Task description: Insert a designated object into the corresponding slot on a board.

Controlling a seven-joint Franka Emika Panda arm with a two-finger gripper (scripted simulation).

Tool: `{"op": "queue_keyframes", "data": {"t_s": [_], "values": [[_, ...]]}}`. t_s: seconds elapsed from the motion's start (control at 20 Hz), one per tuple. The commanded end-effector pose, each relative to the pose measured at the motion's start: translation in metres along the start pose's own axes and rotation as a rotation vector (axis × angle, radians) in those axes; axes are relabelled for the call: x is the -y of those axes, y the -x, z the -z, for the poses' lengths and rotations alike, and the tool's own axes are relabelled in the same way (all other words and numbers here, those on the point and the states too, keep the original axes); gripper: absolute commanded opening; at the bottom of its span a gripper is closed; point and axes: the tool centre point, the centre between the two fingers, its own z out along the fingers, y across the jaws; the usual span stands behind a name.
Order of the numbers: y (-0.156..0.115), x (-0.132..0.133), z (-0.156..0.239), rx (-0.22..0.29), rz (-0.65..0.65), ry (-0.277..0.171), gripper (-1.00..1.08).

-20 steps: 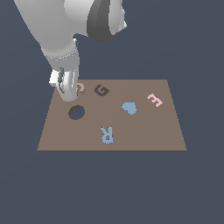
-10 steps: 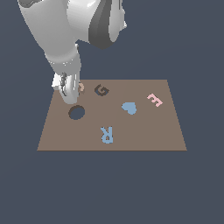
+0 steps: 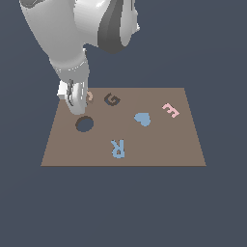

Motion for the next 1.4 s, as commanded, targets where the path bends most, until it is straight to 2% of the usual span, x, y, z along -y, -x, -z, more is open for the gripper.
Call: {"op": "queue_keyframes", "data": {"t_s": [0.0, 0.35, 0.7, 1.05, 1.35], "values": [[0.0, 0.0, 0.003, 0.0, 0.0, 0.0, -1.0], [0.0, 0.001, 0.002, 0.0, 0.022, 0.0, -1.0], [0.002, 0.006, 0.003, 0.0, 0.124, 0.0, -1.0], [0.006, 0.015, 0.003, 0.0, 0.312, 0.0, -1.0], [0.014, 0.024, 0.004, -0.001, 0.542, 0.0, -1.0]]}}
